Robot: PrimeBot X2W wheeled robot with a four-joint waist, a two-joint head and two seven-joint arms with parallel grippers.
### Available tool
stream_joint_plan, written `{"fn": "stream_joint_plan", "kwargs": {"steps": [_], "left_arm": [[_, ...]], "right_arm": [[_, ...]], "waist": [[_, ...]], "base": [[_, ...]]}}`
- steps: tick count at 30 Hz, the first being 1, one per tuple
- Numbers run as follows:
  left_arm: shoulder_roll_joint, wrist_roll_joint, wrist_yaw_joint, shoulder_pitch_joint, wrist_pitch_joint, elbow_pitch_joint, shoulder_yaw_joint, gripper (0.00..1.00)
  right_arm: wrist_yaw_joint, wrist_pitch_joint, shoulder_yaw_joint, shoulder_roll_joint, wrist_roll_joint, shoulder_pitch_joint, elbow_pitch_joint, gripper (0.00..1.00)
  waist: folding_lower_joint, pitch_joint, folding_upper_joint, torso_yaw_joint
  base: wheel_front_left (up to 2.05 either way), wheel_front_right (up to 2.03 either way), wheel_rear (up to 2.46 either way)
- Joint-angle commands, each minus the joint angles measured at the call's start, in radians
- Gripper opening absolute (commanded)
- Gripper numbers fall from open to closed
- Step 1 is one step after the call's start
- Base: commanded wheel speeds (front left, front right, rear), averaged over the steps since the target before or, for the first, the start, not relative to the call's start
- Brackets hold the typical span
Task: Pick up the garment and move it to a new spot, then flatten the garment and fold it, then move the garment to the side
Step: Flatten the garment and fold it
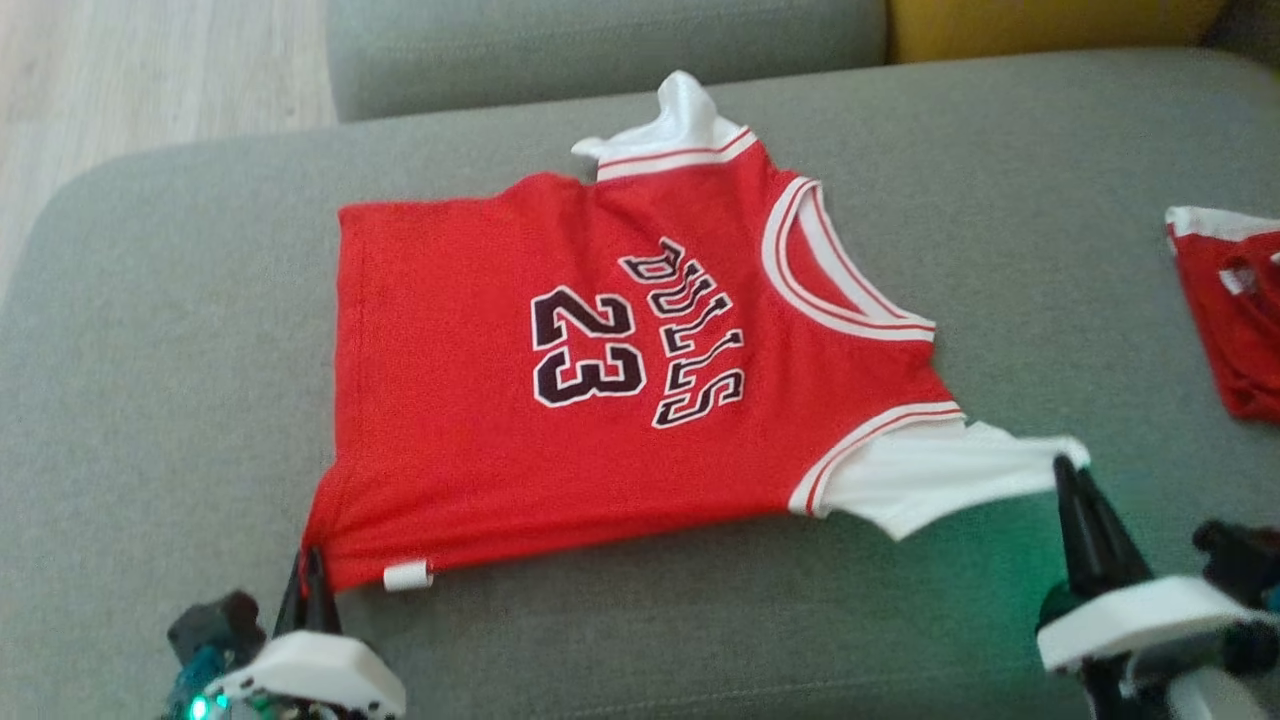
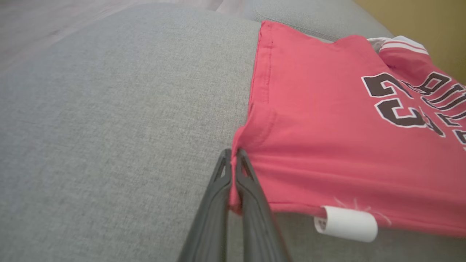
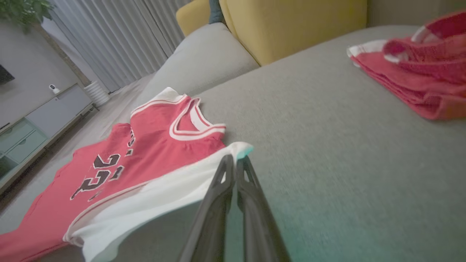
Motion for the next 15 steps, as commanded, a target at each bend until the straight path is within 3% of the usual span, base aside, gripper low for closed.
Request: {"fn": "stream_joint_plan", "kwargs": {"steps": [1,7,15], "left_arm": [[0.028,0.01,0.008,-0.056,-0.006,-0.038,0.036,0.0],[0.028,0.032,0.005,-0.169,-0.006,-0.016,-0.012,0.0],[0.028,0.085,-0.018,-0.388,-0.006,0.139,-0.093,0.0]], "right_arm": [[0.006,0.001,-0.008,-0.018,-0.02,-0.058,-0.053,0.0],[0.006,0.034,-0.009,-0.001,-0.068,-0.201,-0.081,0.0],[0.006,0.032,0.004,-0.007,-0.131,-0.422,0.069,0.0]], "waist": [[0.0001,0.019,0.0,0.012],[0.0001,0.087,0.0,0.038],[0.0001,0.181,0.0,0.074]], "base": [[0.0,0.0,0.0],[0.0,0.0,0.0],[0.0,0.0,0.0]]}}
